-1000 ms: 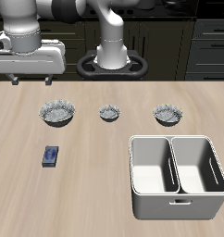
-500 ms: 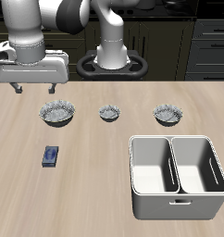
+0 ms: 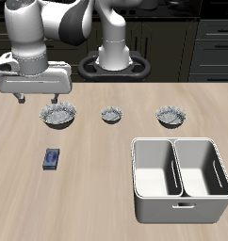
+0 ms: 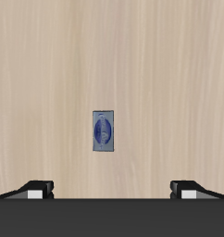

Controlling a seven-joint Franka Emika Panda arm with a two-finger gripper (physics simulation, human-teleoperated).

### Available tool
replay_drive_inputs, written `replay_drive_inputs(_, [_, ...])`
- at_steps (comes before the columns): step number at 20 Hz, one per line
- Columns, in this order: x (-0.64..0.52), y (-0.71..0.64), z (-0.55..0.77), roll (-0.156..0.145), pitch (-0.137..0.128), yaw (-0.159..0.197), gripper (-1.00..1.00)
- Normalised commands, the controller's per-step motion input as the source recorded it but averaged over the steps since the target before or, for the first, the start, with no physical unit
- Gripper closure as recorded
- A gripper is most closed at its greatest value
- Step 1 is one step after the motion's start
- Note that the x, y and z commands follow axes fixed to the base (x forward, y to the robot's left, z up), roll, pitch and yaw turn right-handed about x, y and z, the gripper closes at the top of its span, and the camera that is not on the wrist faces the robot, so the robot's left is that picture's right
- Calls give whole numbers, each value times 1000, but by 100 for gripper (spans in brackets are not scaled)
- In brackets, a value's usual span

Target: Place the cream cheese in the largest bowl

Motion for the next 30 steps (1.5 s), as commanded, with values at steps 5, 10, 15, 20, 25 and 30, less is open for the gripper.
replay_drive_inputs(5, [-14, 34, -269, -3, 4, 3, -100])
replay_drive_inputs(10, [-19, 57, -234, -6, 11, -5, -100])
replay_drive_inputs(15, [44, 23, -243, -16, 8, 29, -100])
replay_drive_inputs(20, [44, -8, -256, 0, 29, 11, -100])
replay_drive_inputs(25, [61, 43, -352, -4, 47, 20, -100])
replay_drive_inputs(30, [-13, -1, -236, 6, 26, 8, -100])
